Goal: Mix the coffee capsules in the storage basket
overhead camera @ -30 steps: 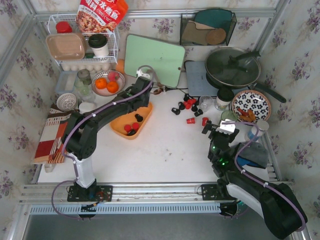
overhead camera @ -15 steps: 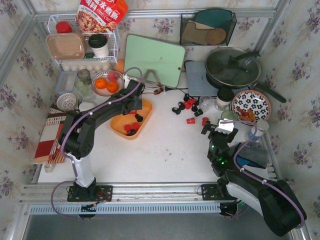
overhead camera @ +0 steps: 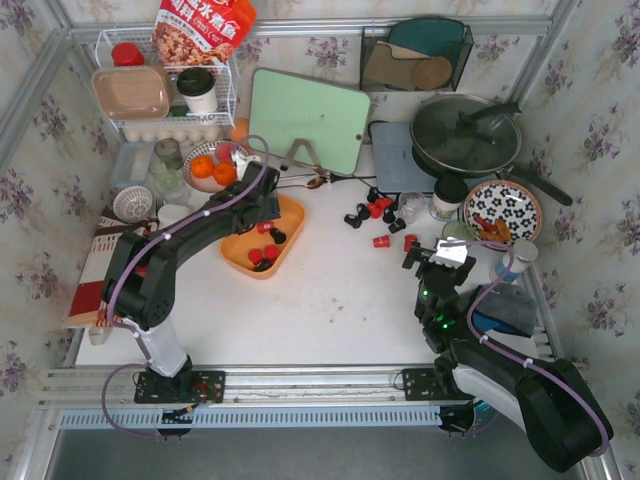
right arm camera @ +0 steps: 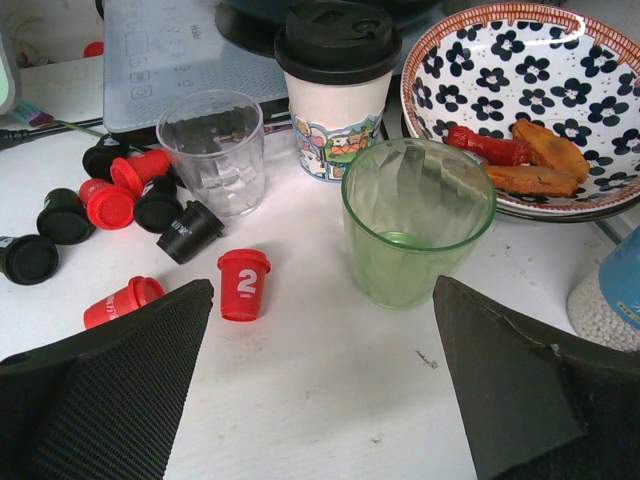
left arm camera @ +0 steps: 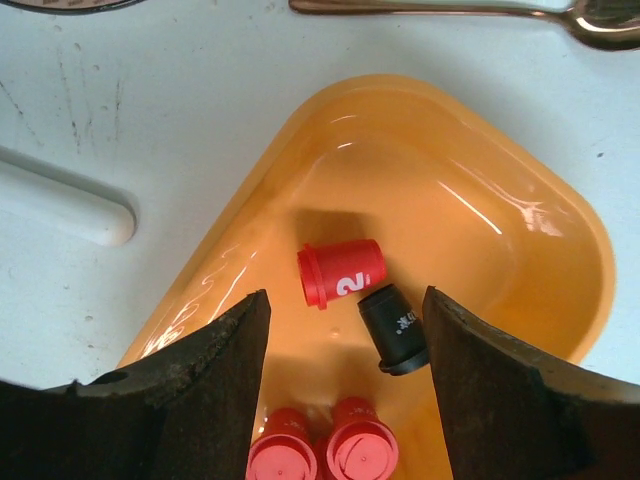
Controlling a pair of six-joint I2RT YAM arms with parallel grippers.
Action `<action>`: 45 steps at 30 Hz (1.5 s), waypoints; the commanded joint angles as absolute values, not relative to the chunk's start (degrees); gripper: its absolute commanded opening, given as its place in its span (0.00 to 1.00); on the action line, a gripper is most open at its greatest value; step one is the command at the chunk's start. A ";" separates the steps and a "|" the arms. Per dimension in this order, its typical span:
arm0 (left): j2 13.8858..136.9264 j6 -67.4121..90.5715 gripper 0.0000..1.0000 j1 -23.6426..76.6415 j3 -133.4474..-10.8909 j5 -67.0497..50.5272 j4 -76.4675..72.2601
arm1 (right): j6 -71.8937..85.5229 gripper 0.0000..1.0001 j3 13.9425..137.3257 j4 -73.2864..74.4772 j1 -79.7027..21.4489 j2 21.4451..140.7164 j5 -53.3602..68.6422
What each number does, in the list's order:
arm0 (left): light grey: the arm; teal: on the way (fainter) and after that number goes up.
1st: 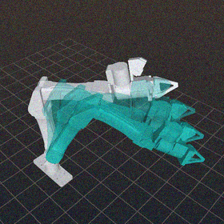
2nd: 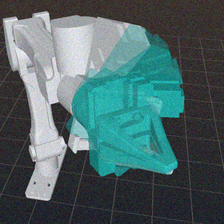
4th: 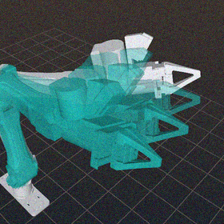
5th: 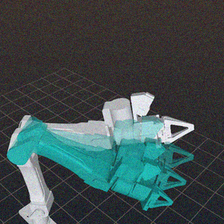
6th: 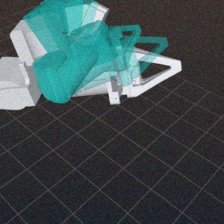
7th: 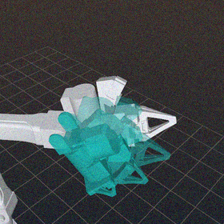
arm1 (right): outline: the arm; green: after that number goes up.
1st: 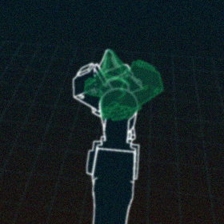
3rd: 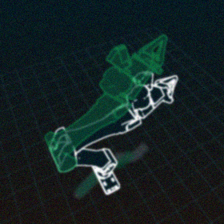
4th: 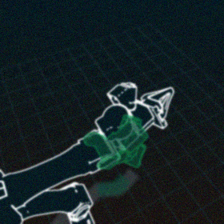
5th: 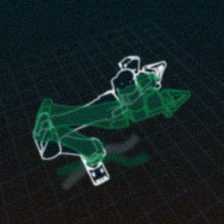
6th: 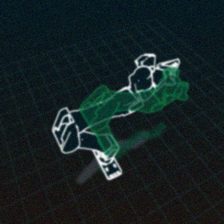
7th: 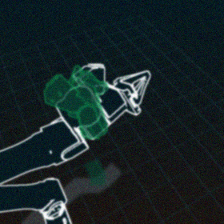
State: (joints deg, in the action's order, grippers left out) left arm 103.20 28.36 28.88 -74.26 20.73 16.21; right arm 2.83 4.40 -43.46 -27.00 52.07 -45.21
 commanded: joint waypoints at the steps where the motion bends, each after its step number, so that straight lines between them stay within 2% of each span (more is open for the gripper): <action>1: 101.12 29.18 0.66 28.92 -73.22 18.56 12.00 | 3.16 1.00 5.00 -44.70 -26.98 51.98 -45.37; 10: 99.96 26.62 0.66 30.94 -75.06 13.16 10.55 | 3.25 1.00 5.16 -44.21 -27.06 51.93 -45.34; 19: 103.58 13.72 0.67 38.94 -82.59 7.91 7.45 | 3.25 1.00 5.36 -43.96 -27.03 51.97 -45.33; 25: 109.73 11.44 0.72 40.44 -88.55 -3.31 6.60 | 3.25 1.00 5.44 -43.79 -26.99 52.04 -45.29; 31: 115.93 11.58 0.74 41.21 -93.44 -9.48 6.32 | 3.25 1.00 5.50 -43.55 -27.01 52.03 -45.11; 45: 133.69 11.56 0.74 41.31 -112.00 -11.16 18.45 | 3.16 1.00 5.71 -43.51 -26.99 52.25 -44.89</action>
